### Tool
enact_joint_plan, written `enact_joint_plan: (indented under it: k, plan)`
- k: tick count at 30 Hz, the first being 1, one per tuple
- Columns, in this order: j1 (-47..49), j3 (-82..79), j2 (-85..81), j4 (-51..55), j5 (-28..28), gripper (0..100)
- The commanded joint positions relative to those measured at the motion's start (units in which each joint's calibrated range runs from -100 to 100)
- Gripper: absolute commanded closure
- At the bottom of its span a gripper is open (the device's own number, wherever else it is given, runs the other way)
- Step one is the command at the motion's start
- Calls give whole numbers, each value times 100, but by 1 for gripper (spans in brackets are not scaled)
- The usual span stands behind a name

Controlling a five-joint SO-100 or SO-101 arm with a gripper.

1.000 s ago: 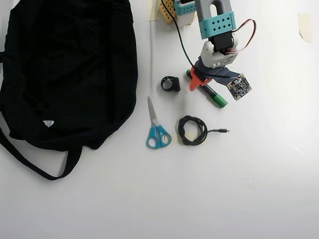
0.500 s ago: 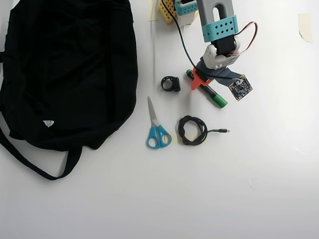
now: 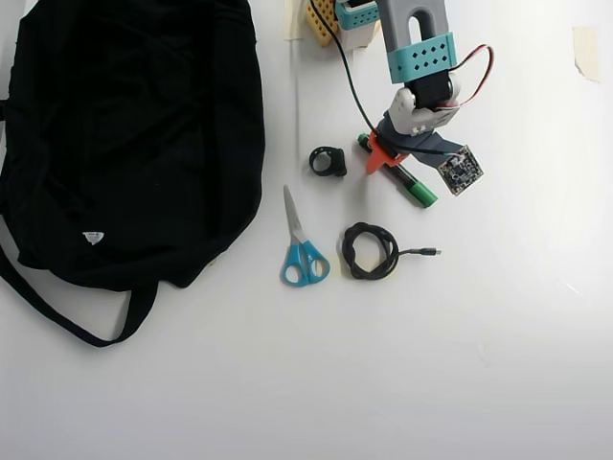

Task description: Put the green marker into the black bag

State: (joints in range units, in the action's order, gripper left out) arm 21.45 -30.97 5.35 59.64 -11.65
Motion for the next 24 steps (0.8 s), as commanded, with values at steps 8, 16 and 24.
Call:
enact_joint_plan:
  k: [8,16,24]
  plan:
    - [-14,88,95,-47,22,76]
    - [-14,97,95,-47,22,85]
    - [-14,106,95,-47,22,93]
